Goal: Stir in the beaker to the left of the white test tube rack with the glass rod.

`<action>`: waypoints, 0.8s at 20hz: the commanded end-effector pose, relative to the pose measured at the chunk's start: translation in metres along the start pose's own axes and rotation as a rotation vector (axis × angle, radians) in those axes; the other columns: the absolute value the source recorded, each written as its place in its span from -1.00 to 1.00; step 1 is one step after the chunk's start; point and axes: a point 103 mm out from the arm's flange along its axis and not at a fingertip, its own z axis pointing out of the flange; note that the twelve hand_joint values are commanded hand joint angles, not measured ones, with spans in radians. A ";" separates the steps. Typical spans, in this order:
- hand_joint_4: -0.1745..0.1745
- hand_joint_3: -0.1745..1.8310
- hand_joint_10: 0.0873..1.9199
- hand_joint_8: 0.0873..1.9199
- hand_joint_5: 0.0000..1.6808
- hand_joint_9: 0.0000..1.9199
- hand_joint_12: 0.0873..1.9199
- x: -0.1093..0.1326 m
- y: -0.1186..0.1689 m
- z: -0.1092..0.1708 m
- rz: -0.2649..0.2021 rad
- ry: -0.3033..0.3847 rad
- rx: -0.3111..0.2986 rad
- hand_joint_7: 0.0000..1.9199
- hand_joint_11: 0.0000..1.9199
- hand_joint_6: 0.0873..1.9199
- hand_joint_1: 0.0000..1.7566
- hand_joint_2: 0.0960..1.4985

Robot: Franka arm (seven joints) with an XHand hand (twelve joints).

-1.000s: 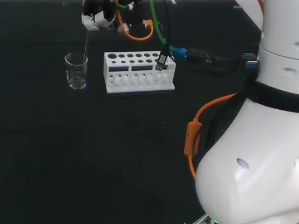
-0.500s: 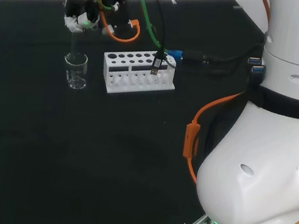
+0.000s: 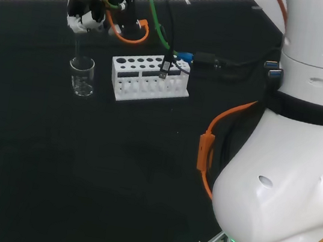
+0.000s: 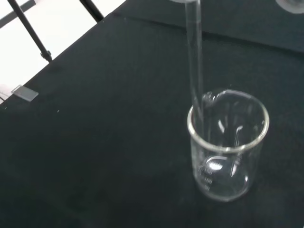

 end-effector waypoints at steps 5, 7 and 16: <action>-1.00 -0.87 -0.59 -0.18 0.29 0.78 -0.33 -0.028 0.013 -0.006 0.000 0.017 -0.006 0.30 0.63 -0.45 0.49 0.37; -1.00 -0.87 -0.59 -0.18 0.29 0.78 -0.33 -0.038 0.013 -0.009 0.006 0.020 -0.007 0.30 0.63 -0.45 0.49 0.37; -1.00 -0.87 -0.59 -0.18 0.28 0.78 -0.33 -0.044 -0.003 -0.007 0.026 -0.008 -0.001 0.30 0.63 -0.45 0.49 0.37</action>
